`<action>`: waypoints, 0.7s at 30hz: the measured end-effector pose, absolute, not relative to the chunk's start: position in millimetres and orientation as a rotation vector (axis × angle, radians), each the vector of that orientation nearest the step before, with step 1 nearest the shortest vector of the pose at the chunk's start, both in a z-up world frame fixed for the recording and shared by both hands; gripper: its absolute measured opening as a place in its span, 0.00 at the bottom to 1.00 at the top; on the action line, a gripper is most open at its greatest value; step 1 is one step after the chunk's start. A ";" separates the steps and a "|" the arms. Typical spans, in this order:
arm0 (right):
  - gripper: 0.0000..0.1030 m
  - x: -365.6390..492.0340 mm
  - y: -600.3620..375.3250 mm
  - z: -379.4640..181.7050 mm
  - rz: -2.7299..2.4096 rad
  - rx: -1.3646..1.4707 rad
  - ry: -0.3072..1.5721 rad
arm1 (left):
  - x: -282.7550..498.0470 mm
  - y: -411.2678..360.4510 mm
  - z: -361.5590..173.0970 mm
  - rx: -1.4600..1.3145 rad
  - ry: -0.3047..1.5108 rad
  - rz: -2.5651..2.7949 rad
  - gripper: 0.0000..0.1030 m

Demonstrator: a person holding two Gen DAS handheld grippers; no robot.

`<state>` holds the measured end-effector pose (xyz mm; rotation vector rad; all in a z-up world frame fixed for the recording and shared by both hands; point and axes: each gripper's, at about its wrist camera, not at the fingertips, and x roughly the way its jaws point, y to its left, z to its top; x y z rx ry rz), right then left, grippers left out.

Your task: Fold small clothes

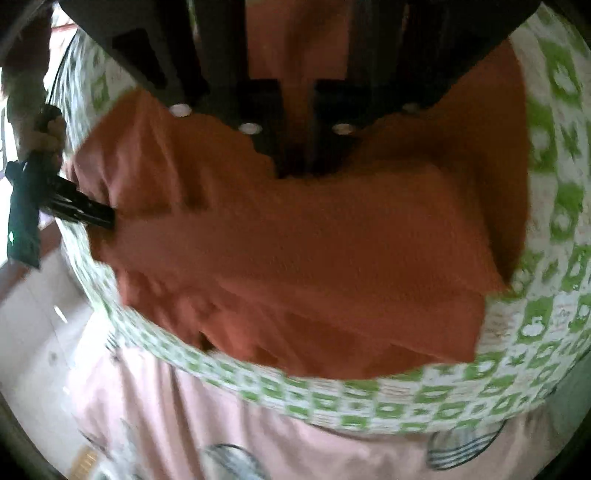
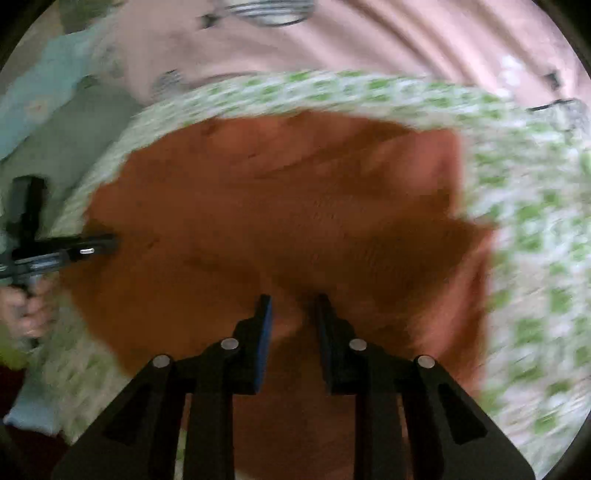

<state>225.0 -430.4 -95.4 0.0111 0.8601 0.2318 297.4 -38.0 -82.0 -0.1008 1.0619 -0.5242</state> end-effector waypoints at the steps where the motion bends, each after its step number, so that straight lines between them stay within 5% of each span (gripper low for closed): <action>1: 0.23 233.5 -438.9 -92.0 0.195 0.017 0.846 | 310.2 -32.4 -80.2 -0.119 1.052 -0.502 0.05; 6: 0.25 267.0 -486.4 -63.6 0.029 0.189 0.678 | 360.8 -10.7 -53.9 -0.140 0.934 -0.309 0.09; 10: 0.25 253.0 -512.4 -47.6 -0.037 0.372 0.564 | 365.2 24.7 -42.6 -0.262 0.884 -0.234 0.33; 21: 0.25 180.3 -464.6 -89.5 0.121 0.462 0.627 | 228.5 34.2 -66.0 -0.436 0.938 -0.420 0.36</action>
